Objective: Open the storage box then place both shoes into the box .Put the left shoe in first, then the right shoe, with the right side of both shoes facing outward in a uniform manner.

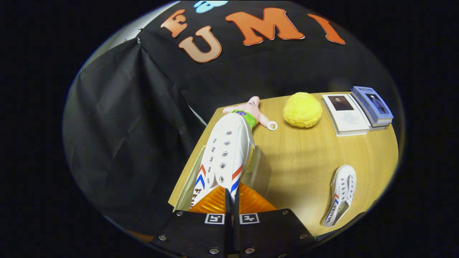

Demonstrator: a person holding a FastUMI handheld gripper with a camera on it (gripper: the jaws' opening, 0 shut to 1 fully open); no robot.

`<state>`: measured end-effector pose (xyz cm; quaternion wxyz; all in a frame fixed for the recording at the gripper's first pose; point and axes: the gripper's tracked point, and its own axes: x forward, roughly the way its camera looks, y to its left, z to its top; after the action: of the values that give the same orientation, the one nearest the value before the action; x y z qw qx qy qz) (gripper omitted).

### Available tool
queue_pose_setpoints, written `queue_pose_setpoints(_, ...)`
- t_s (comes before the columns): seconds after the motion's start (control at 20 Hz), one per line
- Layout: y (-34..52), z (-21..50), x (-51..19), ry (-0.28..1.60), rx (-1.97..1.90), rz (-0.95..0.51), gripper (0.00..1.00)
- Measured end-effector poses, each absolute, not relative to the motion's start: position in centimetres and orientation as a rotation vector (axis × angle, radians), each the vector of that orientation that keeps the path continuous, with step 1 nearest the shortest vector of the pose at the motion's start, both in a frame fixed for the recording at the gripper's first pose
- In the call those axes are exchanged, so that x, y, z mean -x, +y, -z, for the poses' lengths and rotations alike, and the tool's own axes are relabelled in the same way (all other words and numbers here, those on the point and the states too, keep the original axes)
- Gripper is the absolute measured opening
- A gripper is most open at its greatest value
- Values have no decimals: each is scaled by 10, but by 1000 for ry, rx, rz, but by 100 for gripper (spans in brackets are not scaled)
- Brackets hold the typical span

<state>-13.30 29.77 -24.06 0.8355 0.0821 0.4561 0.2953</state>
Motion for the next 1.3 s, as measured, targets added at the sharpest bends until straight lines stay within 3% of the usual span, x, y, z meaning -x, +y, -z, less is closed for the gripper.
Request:
queue_pose_setpoints(0.45, 361, 284, 161, 1137, -128, -662, 1)
queue_pose_setpoints(1.3, 360, 291, 166, 1361, -195, -641, 1)
